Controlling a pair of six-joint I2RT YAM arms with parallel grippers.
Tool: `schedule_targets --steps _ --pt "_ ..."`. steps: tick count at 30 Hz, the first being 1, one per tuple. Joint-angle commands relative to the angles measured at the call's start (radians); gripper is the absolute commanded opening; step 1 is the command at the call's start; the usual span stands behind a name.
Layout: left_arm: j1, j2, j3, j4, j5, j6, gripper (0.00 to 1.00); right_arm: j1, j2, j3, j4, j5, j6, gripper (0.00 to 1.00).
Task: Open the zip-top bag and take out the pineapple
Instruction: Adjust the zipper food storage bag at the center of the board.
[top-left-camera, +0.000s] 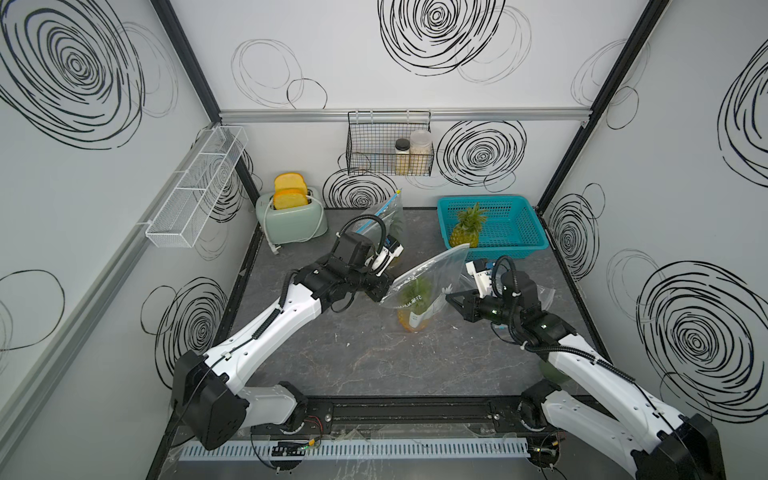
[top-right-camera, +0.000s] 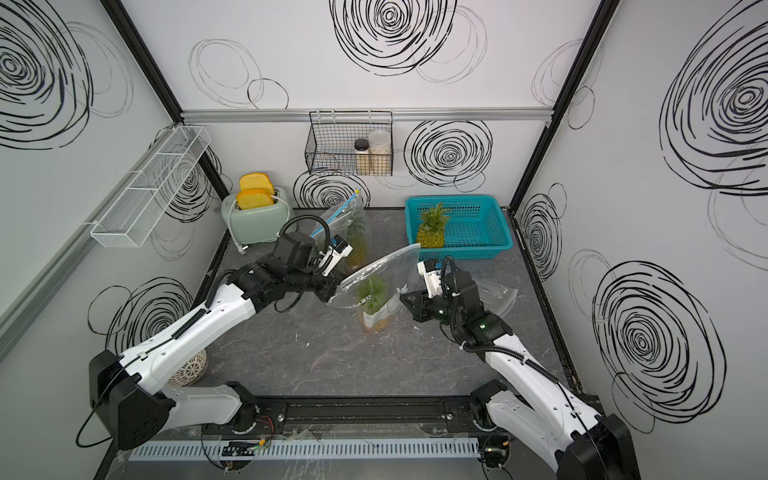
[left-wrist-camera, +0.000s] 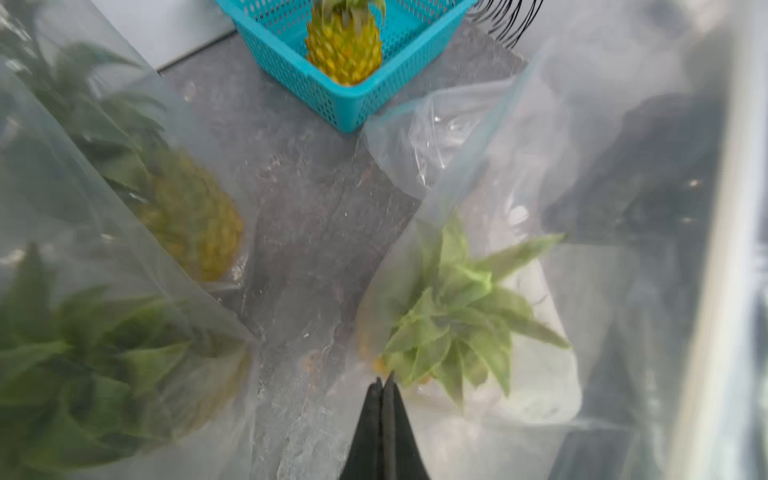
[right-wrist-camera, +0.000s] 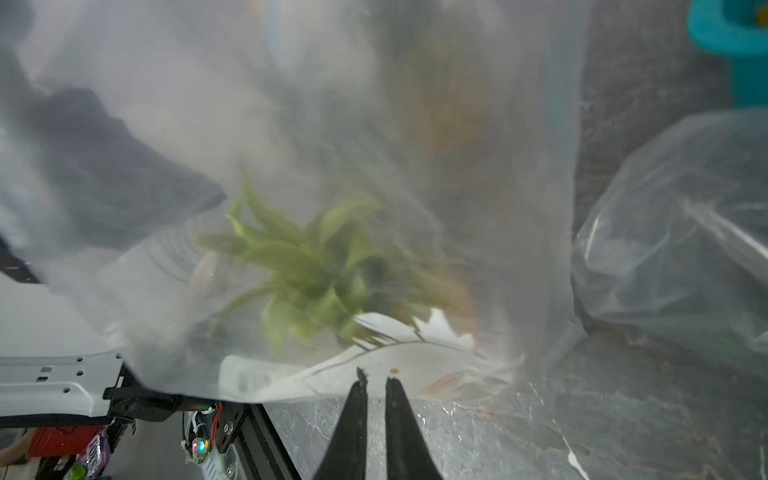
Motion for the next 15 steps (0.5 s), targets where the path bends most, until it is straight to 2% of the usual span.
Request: schedule_targets --steps 1,8,15 --pt "-0.021 -0.032 -0.062 0.126 -0.008 -0.039 0.0 0.006 0.05 -0.024 0.096 0.003 0.083 0.15" --pt "-0.103 -0.054 -0.172 0.225 -0.038 -0.146 0.0 0.004 0.204 -0.009 0.261 -0.061 0.115 0.18" --pt "-0.228 -0.084 -0.243 0.349 -0.086 -0.299 0.0 -0.027 0.388 0.135 0.241 -0.171 0.059 0.23"
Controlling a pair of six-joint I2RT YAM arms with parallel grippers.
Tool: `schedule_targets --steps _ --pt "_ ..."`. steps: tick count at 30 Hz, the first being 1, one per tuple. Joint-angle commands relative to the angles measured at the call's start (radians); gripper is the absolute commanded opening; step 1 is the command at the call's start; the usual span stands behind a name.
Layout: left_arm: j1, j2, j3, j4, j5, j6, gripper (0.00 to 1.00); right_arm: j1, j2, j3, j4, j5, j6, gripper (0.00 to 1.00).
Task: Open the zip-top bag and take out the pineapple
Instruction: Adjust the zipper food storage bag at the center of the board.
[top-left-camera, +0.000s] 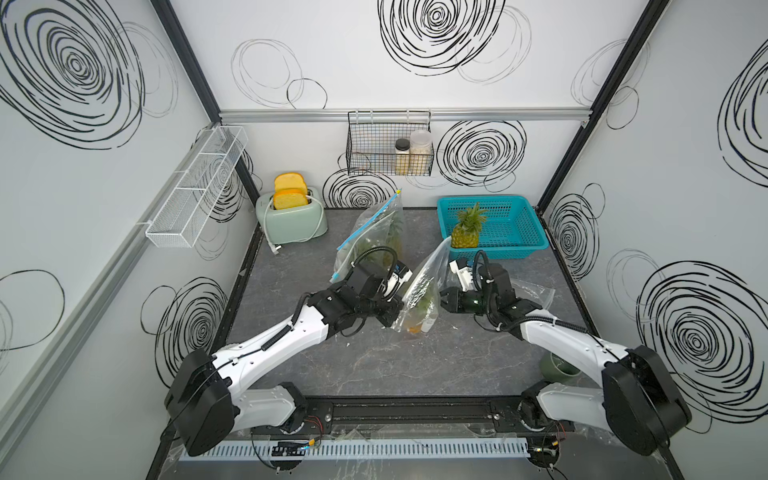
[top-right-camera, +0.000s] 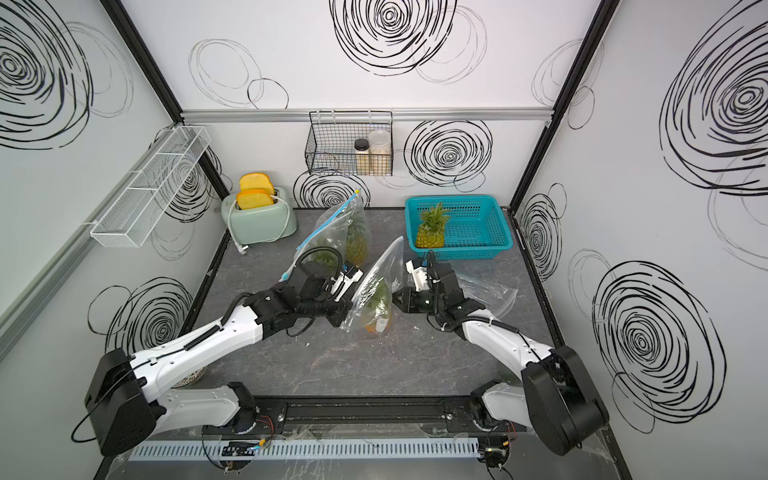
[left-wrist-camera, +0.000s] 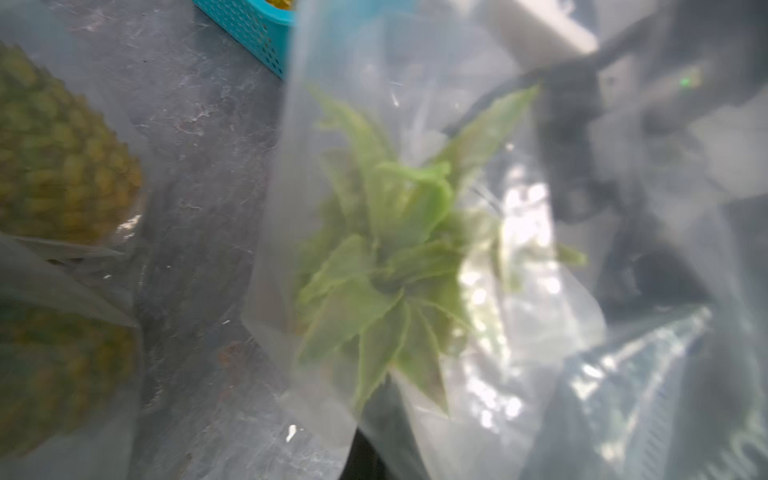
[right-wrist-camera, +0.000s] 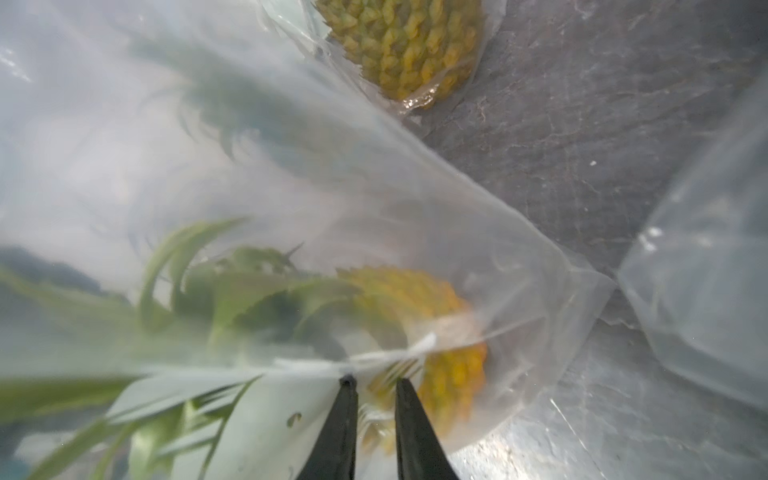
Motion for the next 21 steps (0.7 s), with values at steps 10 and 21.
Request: schedule_targets --steps 10,21 --pt "-0.092 -0.086 0.001 0.053 -0.177 -0.132 0.11 -0.034 -0.004 0.157 -0.159 0.071 -0.1 0.42" --pt "0.022 -0.185 0.099 -0.013 0.015 -0.029 0.54 -0.114 -0.307 0.223 -0.455 0.086 -0.274 0.7"
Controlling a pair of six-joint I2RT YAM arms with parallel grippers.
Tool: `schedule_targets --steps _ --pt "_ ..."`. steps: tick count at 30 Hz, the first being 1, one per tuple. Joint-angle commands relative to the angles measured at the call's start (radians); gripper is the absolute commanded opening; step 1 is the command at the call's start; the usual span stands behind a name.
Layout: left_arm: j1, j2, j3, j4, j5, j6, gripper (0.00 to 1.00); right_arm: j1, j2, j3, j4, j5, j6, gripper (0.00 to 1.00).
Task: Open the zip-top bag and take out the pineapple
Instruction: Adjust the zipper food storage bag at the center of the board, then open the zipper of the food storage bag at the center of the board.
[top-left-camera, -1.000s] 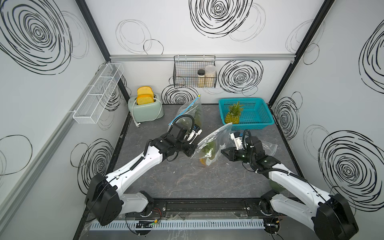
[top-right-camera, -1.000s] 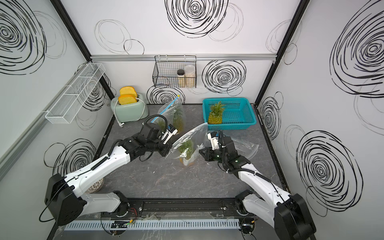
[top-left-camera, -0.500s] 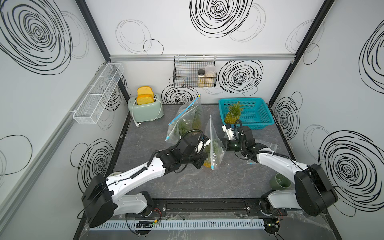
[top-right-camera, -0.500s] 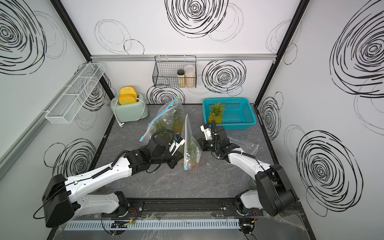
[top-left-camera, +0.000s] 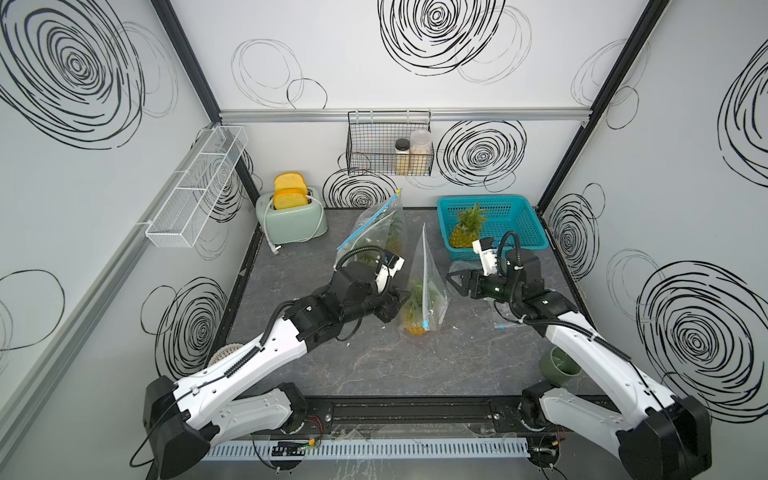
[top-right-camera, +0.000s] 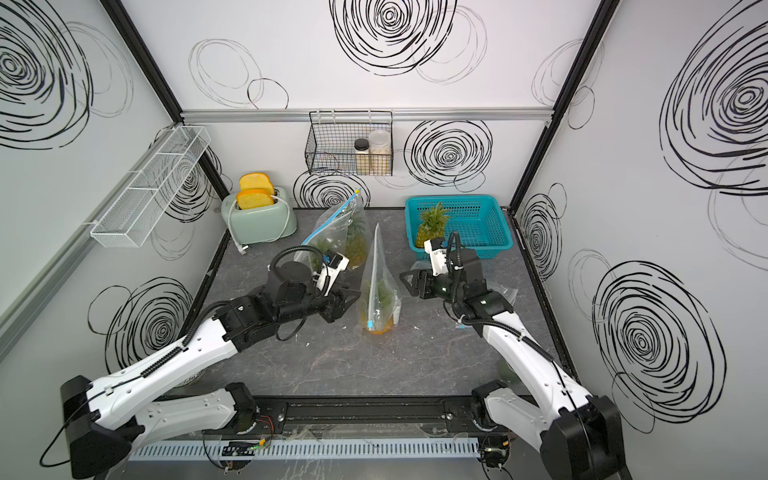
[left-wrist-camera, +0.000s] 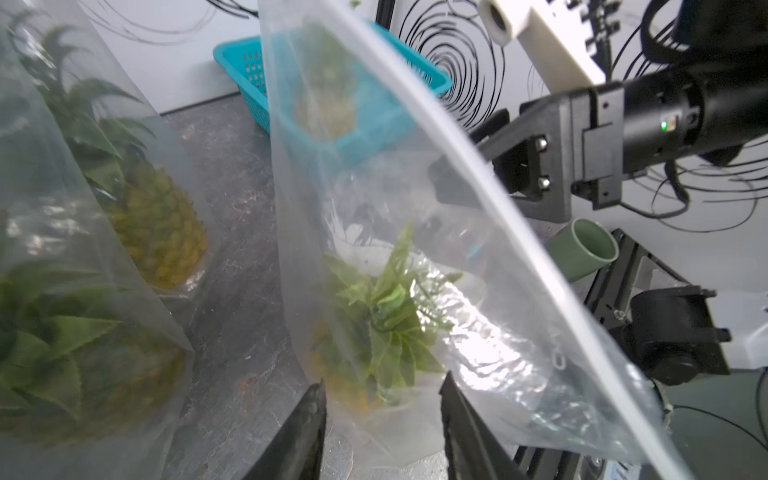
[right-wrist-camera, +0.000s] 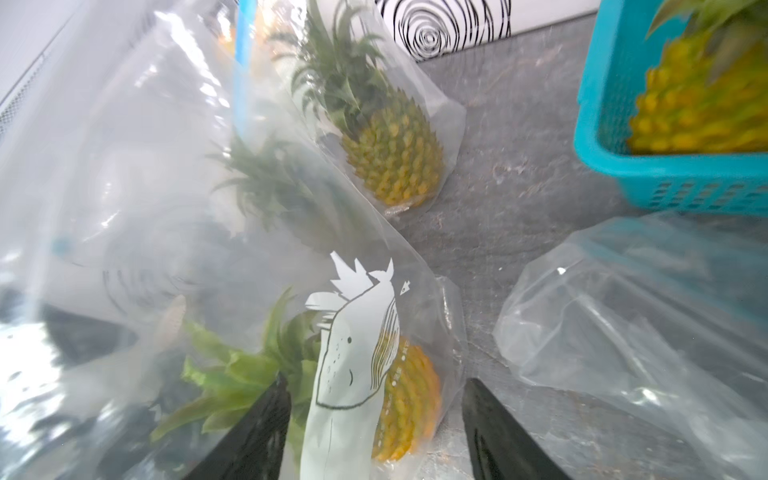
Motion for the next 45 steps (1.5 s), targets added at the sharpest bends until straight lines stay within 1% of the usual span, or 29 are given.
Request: schedule_targets --steps 1,4,7,10,16,24,25,26,27,29,30,32,36,40,45 --pt "0.04 -0.003 0.013 0.038 0.158 0.045 0.55 -0.014 -0.026 0.077 -0.15 -0.05 -0.079 0.71" --pt "0.075 0.021 -0.006 0.087 0.256 0.03 0.58 -0.012 -0.02 0.11 -0.18 -0.127 -0.084 0.75" --pt "0.09 0.056 -0.017 0.14 0.297 0.013 0.59 -0.001 -0.014 0.119 -0.185 -0.135 -0.085 0.76" --pt "0.103 0.101 -0.013 0.175 0.31 0.003 0.62 0.0 -0.009 0.123 -0.186 -0.132 -0.09 0.76" --pt "0.123 0.191 0.025 0.163 0.284 0.0 0.65 0.002 0.019 0.142 -0.199 -0.134 -0.106 0.76" --pt "0.133 0.244 0.004 0.219 0.331 -0.039 0.63 0.004 0.06 0.149 -0.183 -0.132 -0.11 0.76" --pt "0.133 0.247 -0.005 0.232 0.335 -0.045 0.62 0.006 0.063 0.147 -0.179 -0.134 -0.11 0.76" --pt "0.133 0.25 -0.012 0.244 0.339 -0.051 0.58 0.007 0.067 0.145 -0.177 -0.139 -0.112 0.76" --pt "0.133 0.25 -0.019 0.256 0.342 -0.058 0.52 0.01 0.07 0.147 -0.178 -0.141 -0.112 0.76" --pt "0.132 0.255 -0.03 0.273 0.344 -0.069 0.31 0.022 0.077 0.157 -0.189 -0.144 -0.119 0.76" --pt "0.132 0.255 -0.033 0.276 0.345 -0.071 0.25 0.028 0.079 0.165 -0.2 -0.146 -0.123 0.76" --pt "0.13 0.258 -0.035 0.278 0.348 -0.071 0.16 0.045 0.076 0.187 -0.216 -0.143 -0.128 0.76" --pt "0.128 0.26 -0.04 0.283 0.35 -0.069 0.1 0.076 0.073 0.209 -0.231 -0.131 -0.117 0.77" --pt "0.127 0.258 -0.048 0.287 0.35 -0.073 0.08 0.113 0.09 0.196 -0.201 -0.119 -0.097 0.77" --pt "0.119 0.252 -0.059 0.295 0.346 -0.079 0.08 0.141 0.146 0.151 -0.118 -0.12 -0.066 0.76"
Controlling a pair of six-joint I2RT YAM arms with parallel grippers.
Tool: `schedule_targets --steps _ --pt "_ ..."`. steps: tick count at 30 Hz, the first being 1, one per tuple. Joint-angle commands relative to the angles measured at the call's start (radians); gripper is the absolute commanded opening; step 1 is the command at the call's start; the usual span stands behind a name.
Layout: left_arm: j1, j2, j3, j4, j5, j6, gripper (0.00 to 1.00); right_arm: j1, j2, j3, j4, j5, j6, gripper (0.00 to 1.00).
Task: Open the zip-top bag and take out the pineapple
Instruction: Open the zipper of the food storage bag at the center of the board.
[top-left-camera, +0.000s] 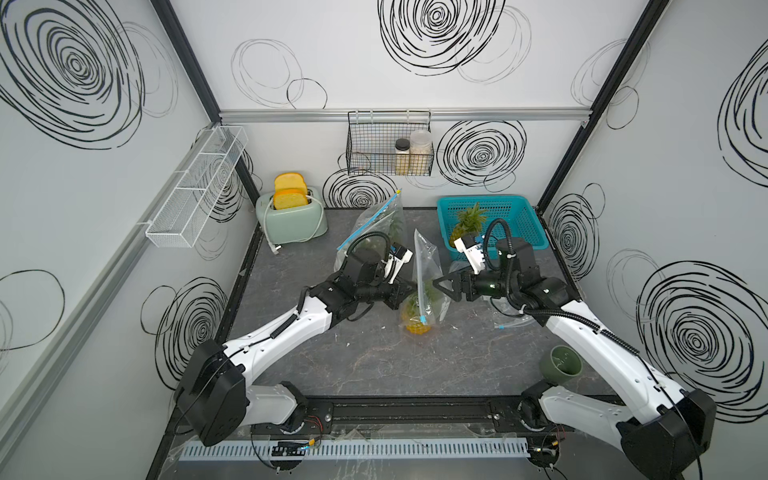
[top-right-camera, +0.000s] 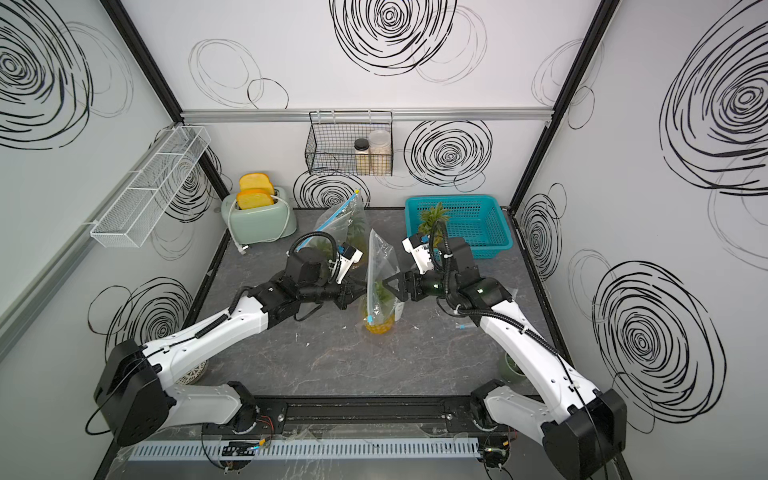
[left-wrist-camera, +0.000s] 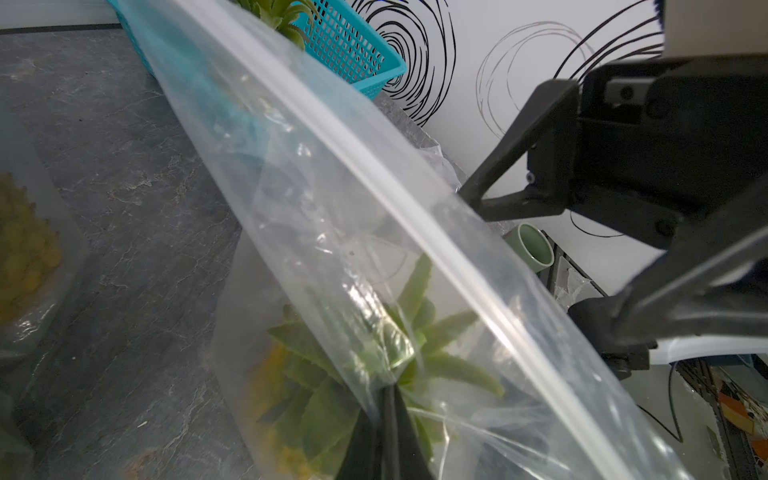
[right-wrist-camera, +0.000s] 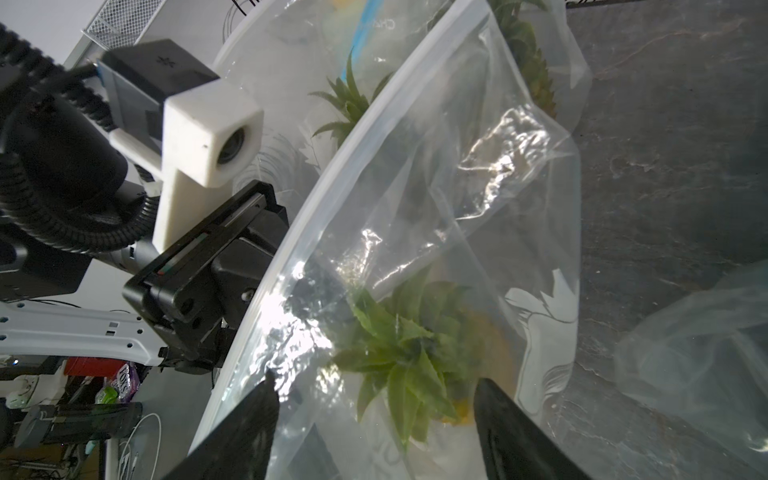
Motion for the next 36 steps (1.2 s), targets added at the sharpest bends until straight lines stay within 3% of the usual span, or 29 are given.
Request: schedule_targets --steps 1,4,9,16,20,28,36 --pt "-0.007 -0.002 -0.017 0.044 0.007 -0.013 0.08 0.02 0.041 -0.04 0.076 -0.002 0.026 0.75" --pt "-0.014 -0.004 -0.024 0.05 0.005 -0.017 0.07 0.025 0.074 -0.069 0.135 -0.007 0.046 0.64" --pt "-0.017 -0.014 -0.032 0.049 -0.007 -0.02 0.05 0.024 0.087 -0.106 0.201 -0.003 0.077 0.2" --pt "0.006 -0.067 -0.055 0.007 -0.052 -0.009 0.0 -0.006 0.006 -0.172 0.275 0.0 0.084 0.0" --pt "0.051 -0.127 -0.082 -0.024 -0.07 0.005 0.0 -0.087 -0.06 -0.231 0.288 -0.02 0.094 0.0" --pt "0.135 -0.229 -0.167 -0.058 -0.07 0.014 0.0 -0.348 -0.168 -0.349 0.308 -0.2 0.084 0.0" --pt "0.132 -0.25 -0.222 0.011 -0.029 -0.034 0.0 -0.363 -0.138 -0.368 0.325 -0.285 0.084 0.0"
